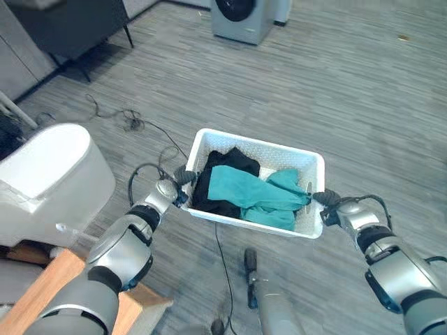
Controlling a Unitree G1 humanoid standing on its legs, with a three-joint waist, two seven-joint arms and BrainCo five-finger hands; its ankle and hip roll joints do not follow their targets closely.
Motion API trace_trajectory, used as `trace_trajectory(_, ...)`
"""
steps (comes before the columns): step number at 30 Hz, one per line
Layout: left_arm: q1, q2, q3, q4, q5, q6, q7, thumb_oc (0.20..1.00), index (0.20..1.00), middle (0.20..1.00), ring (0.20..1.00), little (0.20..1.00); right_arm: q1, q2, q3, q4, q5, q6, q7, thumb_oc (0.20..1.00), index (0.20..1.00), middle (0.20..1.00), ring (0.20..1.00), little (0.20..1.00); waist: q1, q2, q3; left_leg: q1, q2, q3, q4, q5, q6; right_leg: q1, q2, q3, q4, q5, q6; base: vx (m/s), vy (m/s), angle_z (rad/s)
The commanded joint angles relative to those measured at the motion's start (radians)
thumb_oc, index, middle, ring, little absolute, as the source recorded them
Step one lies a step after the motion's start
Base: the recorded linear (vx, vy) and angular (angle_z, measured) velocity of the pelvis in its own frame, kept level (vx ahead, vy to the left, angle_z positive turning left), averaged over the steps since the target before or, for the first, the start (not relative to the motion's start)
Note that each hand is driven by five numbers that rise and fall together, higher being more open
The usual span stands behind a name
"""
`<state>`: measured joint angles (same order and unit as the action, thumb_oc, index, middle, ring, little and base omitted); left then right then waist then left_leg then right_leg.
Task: Grab the laundry basket,head to the washer,open it,put in the laundry and shut it.
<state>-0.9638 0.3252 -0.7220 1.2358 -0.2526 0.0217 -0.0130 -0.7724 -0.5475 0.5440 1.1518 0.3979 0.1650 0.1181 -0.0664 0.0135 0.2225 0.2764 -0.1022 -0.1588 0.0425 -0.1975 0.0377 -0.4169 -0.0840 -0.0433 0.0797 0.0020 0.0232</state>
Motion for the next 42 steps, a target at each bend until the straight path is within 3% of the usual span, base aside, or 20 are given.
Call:
trace_trajectory(1, 0.004, 0.105, 0.051, 0.005, 0.030, -0.056, 0.035, 0.200, 0.200, 0.200, 0.200, 0.200, -0.114, -0.018, -0.042, -0.043, 0.078, -0.071, 0.045, 0.200, 0.200, 0.200, 0.200, 0.200, -0.005, -0.017, -0.092, -0.073, 0.039, 0.063, 0.056, 0.022, -0.037, 0.144, -0.015, -0.011, -0.079, 0.148, 0.135, 0.70, -0.252, 0.27)
trace_trajectory(3, 0.030, 0.110, 0.062, -0.001, 0.022, -0.060, 0.032, 0.200, 0.200, 0.200, 0.200, 0.200, -0.106, -0.023, -0.029, -0.068, 0.070, -0.068, 0.049, 0.200, 0.200, 0.200, 0.200, 0.200, -0.024, -0.005, -0.116, -0.058, 0.077, 0.077, 0.117, 0.064, -0.063, 0.163, 0.013, -0.012, -0.018, 0.145, 0.114, 0.57, -0.234, -0.04)
trace_trajectory(5, 0.038, 0.115, 0.065, 0.000, 0.006, -0.054, 0.029, 0.200, 0.200, 0.200, 0.200, 0.200, -0.108, -0.036, -0.033, -0.067, 0.087, -0.070, 0.042, 0.200, 0.200, 0.200, 0.200, 0.200, -0.041, -0.008, -0.119, -0.157, 0.167, 0.150, 0.376, 0.222, -0.099, 0.225, 0.038, -0.034, 0.007, 0.114, 0.072, 0.47, -0.371, -0.21)
trace_trajectory(6, 0.033, 0.127, 0.060, -0.007, -0.004, -0.051, 0.026, 0.200, 0.200, 0.200, 0.200, 0.200, -0.106, -0.039, -0.035, -0.072, 0.095, -0.070, 0.038, 0.200, 0.200, 0.200, 0.200, 0.200, -0.039, -0.026, -0.115, -0.207, 0.208, 0.196, 0.497, 0.263, -0.086, 0.249, 0.042, -0.042, 0.008, 0.096, 0.049, 0.33, -0.417, 0.19)
trace_trajectory(7, 0.025, 0.133, 0.054, -0.010, -0.010, -0.045, 0.026, 0.200, 0.200, 0.200, 0.200, 0.200, -0.109, -0.042, -0.033, -0.072, 0.104, -0.070, 0.028, 0.200, 0.200, 0.200, 0.200, 0.200, -0.031, -0.035, -0.107, -0.271, 0.240, 0.217, 0.618, 0.267, -0.073, 0.272, 0.059, -0.048, 0.005, 0.079, 0.026, 0.18, -0.259, 0.43)
trace_trajectory(10, -0.011, 0.132, 0.041, -0.006, -0.023, -0.037, 0.032, 0.200, 0.200, 0.200, 0.200, 0.200, -0.120, -0.057, -0.031, -0.070, 0.125, -0.070, 0.005, 0.200, 0.200, 0.200, 0.200, 0.200, -0.009, -0.053, -0.068, -0.405, 0.303, 0.263, 0.733, 0.263, -0.062, 0.345, 0.099, -0.059, 0.014, 0.004, -0.013, 0.35, -0.363, -0.06)
trace_trajectory(14, -0.027, 0.108, 0.035, -0.020, -0.030, -0.034, 0.037, 0.200, 0.200, 0.200, 0.200, 0.200, -0.105, -0.071, -0.035, -0.132, 0.123, -0.072, -0.010, 0.200, 0.200, 0.200, 0.200, 0.200, 0.025, -0.082, -0.047, -0.546, 0.230, 0.304, 0.521, 0.229, -0.056, 0.410, 0.090, -0.062, 0.008, -0.026, -0.003, 0.33, -0.057, 0.05)
trace_trajectory(17, -0.015, 0.102, 0.040, -0.063, -0.032, -0.040, 0.041, 0.200, 0.200, 0.200, 0.200, 0.200, -0.048, -0.073, -0.061, -0.220, 0.129, -0.091, -0.022, 0.200, 0.200, 0.200, 0.200, 0.200, 0.060, -0.066, -0.047, -0.539, 0.202, 0.305, 0.078, 0.300, -0.078, 0.475, 0.102, -0.062, -0.014, -0.061, 0.026, 0.41, 0.085, -0.18)
trace_trajectory(19, -0.009, 0.104, 0.037, -0.079, -0.032, -0.046, 0.041, 0.200, 0.200, 0.200, 0.200, 0.200, -0.024, -0.066, -0.070, -0.252, 0.128, -0.108, -0.028, 0.200, 0.200, 0.200, 0.200, 0.200, 0.086, -0.057, -0.049, -0.545, 0.193, 0.276, -0.099, 0.334, -0.091, 0.511, 0.109, -0.059, -0.014, -0.092, 0.033, 0.44, 0.095, -0.29)
trace_trajectory(22, -0.001, 0.107, 0.029, -0.085, -0.039, -0.054, 0.043, 0.200, 0.200, 0.200, 0.200, 0.200, -0.011, -0.043, -0.071, -0.250, 0.123, -0.118, -0.022, 0.200, 0.200, 0.200, 0.200, 0.200, 0.114, -0.058, -0.056, -0.592, 0.200, 0.252, -0.130, 0.343, -0.108, 0.577, 0.109, -0.032, -0.009, -0.135, 0.034, 0.50, 0.117, -0.33)
trace_trajectory(25, 0.025, 0.134, 0.044, -0.119, -0.055, -0.060, 0.052, 0.200, 0.200, 0.200, 0.200, 0.200, -0.002, -0.012, -0.081, -0.250, 0.116, -0.109, -0.013, 0.200, 0.200, 0.200, 0.200, 0.200, 0.149, -0.042, -0.095, -0.533, 0.190, 0.211, -0.078, 0.394, -0.088, 0.621, 0.099, 0.024, 0.081, -0.178, 0.047, 0.66, 0.239, -0.44)
trace_trajectory(28, 0.032, 0.141, 0.043, -0.132, -0.055, -0.063, 0.052, 0.200, 0.200, 0.200, 0.200, 0.200, 0.015, -0.006, -0.092, -0.260, 0.120, -0.109, -0.013, 0.200, 0.200, 0.200, 0.200, 0.200, 0.152, -0.051, -0.108, -0.536, 0.172, 0.218, -0.040, 0.382, -0.075, 0.622, 0.082, 0.031, 0.124, -0.145, 0.065, 0.39, 0.179, -0.52)
trace_trajectory(31, 0.058, 0.157, 0.031, -0.171, -0.036, -0.056, 0.046, 0.200, 0.200, 0.200, 0.200, 0.200, 0.055, 0.019, -0.128, -0.277, 0.114, -0.110, -0.010, 0.200, 0.200, 0.200, 0.200, 0.200, 0.146, -0.062, -0.114, -0.458, 0.111, 0.258, 0.039, 0.274, 0.000, 0.504, -0.006, 0.015, 0.477, 0.142, 0.151, 0.56, 0.364, 0.00)
trace_trajectory(32, 0.058, 0.157, 0.031, -0.171, -0.036, -0.056, 0.046, 0.200, 0.200, 0.200, 0.200, 0.200, 0.055, 0.018, -0.128, -0.277, 0.114, -0.110, -0.010, 0.200, 0.200, 0.200, 0.200, 0.200, 0.148, -0.060, -0.116, -0.460, 0.114, 0.258, 0.039, 0.275, 0.000, 0.501, -0.004, 0.016, 0.476, 0.144, 0.151, 0.44, 0.348, 0.02)
trace_trajectory(34, 0.080, 0.160, 0.037, -0.176, -0.032, -0.046, 0.045, 0.200, 0.200, 0.200, 0.200, 0.200, 0.062, 0.036, -0.147, -0.260, 0.109, -0.105, -0.012, 0.200, 0.200, 0.200, 0.200, 0.200, 0.136, -0.026, -0.102, -0.365, 0.109, 0.278, 0.030, 0.220, 0.035, 0.407, -0.093, -0.101, 0.648, 0.187, 0.146, 0.49, 0.362, -0.07)
trace_trajectory(36, 0.070, 0.152, 0.034, -0.163, -0.024, -0.043, 0.045, 0.200, 0.200, 0.200, 0.200, 0.200, 0.064, 0.026, -0.157, -0.241, 0.113, -0.104, -0.010, 0.200, 0.200, 0.200, 0.200, 0.200, 0.115, -0.018, -0.087, -0.308, 0.102, 0.266, 0.010, 0.200, 0.032, 0.342, -0.126, -0.165, 0.620, 0.101, 0.118, 0.43, 0.184, 0.06)
trace_trajectory(38, 0.059, 0.137, 0.027, -0.150, -0.015, -0.043, 0.042, 0.200, 0.200, 0.200, 0.200, 0.200, 0.065, 0.001, -0.161, -0.226, 0.119, -0.101, -0.008, 0.200, 0.200, 0.200, 0.200, 0.200, 0.080, -0.011, -0.068, -0.261, 0.093, 0.240, -0.003, 0.184, 0.018, 0.279, -0.083, -0.185, 0.503, 0.025, 0.101, 0.35, 0.047, 0.40)
trace_trajectory(39, 0.059, 0.137, 0.028, -0.150, -0.015, -0.044, 0.042, 0.200, 0.200, 0.200, 0.200, 0.200, 0.064, 0.001, -0.161, -0.226, 0.120, -0.101, -0.008, 0.200, 0.200, 0.200, 0.200, 0.200, 0.079, -0.009, -0.069, -0.263, 0.095, 0.238, -0.004, 0.184, 0.017, 0.280, -0.081, -0.187, 0.499, 0.027, 0.100, 0.38, -0.052, 0.76)
trace_trajectory(40, 0.051, 0.127, 0.025, -0.136, -0.005, -0.043, 0.040, 0.200, 0.200, 0.200, 0.200, 0.200, 0.064, -0.023, -0.168, -0.219, 0.127, -0.099, -0.009, 0.200, 0.200, 0.200, 0.200, 0.200, 0.062, -0.021, -0.057, -0.225, 0.088, 0.232, -0.006, 0.149, -0.003, 0.261, -0.077, -0.227, 0.274, 0.006, 0.103, 0.25, -0.057, 0.74)
trace_trajectory(42, 0.049, 0.125, 0.027, -0.138, -0.003, -0.045, 0.040, 0.200, 0.200, 0.200, 0.200, 0.200, 0.065, -0.033, -0.175, -0.219, 0.135, -0.097, -0.008, 0.200, 0.200, 0.200, 0.200, 0.200, 0.053, -0.027, -0.058, -0.215, 0.084, 0.224, -0.003, 0.132, -0.015, 0.263, -0.073, -0.239, 0.148, 0.023, 0.108, 0.35, -0.101, 0.54)
